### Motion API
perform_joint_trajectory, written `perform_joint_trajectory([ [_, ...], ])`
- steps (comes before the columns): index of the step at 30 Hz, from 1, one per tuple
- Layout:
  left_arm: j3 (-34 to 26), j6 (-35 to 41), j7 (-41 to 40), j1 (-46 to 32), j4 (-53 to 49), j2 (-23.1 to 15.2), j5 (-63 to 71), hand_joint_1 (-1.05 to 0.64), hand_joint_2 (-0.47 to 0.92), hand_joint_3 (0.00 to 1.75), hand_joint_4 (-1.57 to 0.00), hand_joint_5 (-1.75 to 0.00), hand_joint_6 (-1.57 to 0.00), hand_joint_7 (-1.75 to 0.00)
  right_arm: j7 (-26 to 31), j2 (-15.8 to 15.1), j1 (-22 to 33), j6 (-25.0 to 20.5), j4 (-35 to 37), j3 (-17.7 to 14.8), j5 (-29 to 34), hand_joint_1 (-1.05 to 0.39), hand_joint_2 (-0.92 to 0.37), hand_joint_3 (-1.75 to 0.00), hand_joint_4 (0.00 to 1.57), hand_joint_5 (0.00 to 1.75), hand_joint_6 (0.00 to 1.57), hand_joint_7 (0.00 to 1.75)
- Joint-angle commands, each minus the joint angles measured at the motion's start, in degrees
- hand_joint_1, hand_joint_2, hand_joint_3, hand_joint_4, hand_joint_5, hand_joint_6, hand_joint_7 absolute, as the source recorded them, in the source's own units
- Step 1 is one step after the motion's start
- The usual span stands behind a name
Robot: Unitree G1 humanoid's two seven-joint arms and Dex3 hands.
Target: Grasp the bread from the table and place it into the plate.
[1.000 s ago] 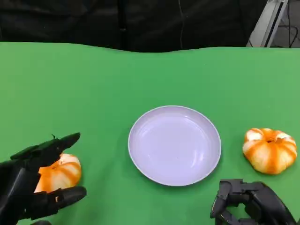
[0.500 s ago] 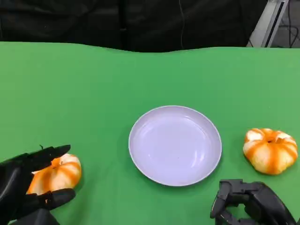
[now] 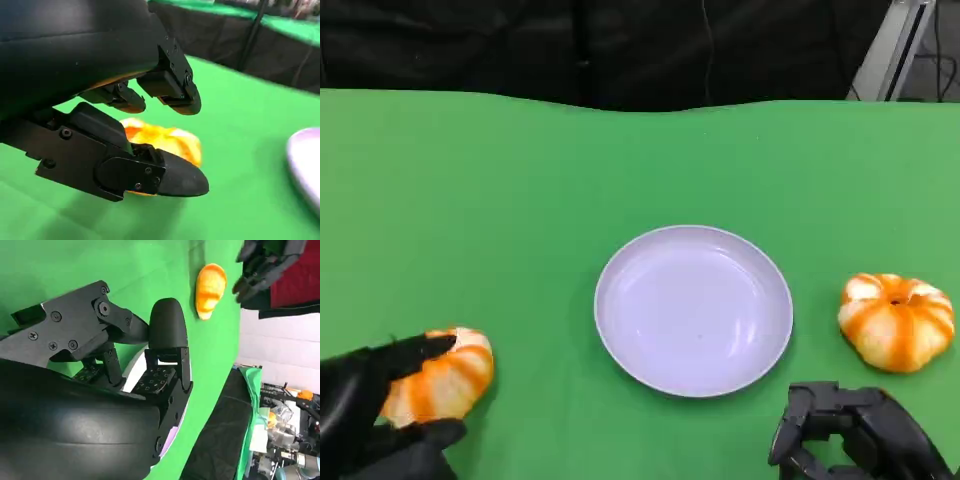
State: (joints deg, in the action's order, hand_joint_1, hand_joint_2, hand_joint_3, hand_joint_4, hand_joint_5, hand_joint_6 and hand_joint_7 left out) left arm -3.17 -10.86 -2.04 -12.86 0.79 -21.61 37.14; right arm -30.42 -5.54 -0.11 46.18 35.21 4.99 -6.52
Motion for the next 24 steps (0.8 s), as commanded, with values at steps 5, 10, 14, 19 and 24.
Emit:
perform_joint_trajectory([
  [5,2.0,-0.5,-1.5,2.9,-5.4,-2.2,-1.1,-0.92,0.92,0.33,-0.56,0.0,-0.69,0.0,0.2,-0.9,0.4,0.2,-0.6,-0.6,-0.2,-0.1,-0.67,-0.89,0.83,1.45,0.85,1.17],
  [10,3.5,-1.0,-2.4,6.2,-10.7,-2.9,-1.6,-0.93,0.92,0.33,-0.56,0.0,-0.7,-0.01,-0.3,-1.1,0.5,-0.1,-0.5,-0.7,-0.7,-0.1,-0.66,-0.88,0.83,1.45,0.85,1.18],
  [14,4.7,-1.5,-3.2,9.9,-15.7,-4.5,-1.1,-0.93,0.92,0.32,-0.57,-0.01,-0.71,-0.01,0.1,-0.9,0.3,-0.1,-0.5,-0.7,-0.3,-0.09,-0.67,-0.88,0.83,1.45,0.85,1.18],
  [19,5.9,-1.3,-3.5,12.0,-18.7,-5.7,-1.5,-0.93,0.92,0.31,-0.58,-0.01,-0.72,-0.01,0.0,-0.9,0.6,-0.5,-1.0,-0.6,-0.5,-0.11,-0.67,-0.87,0.84,1.44,0.85,1.17],
  [24,6.7,-1.6,-3.6,13.1,-20.2,-6.3,-1.9,-0.93,0.92,0.3,-0.58,-0.01,-0.72,-0.01,-0.1,-0.6,0.5,-0.8,-1.0,-0.6,-0.8,-0.1,-0.68,-0.87,0.84,1.45,0.85,1.18],
])
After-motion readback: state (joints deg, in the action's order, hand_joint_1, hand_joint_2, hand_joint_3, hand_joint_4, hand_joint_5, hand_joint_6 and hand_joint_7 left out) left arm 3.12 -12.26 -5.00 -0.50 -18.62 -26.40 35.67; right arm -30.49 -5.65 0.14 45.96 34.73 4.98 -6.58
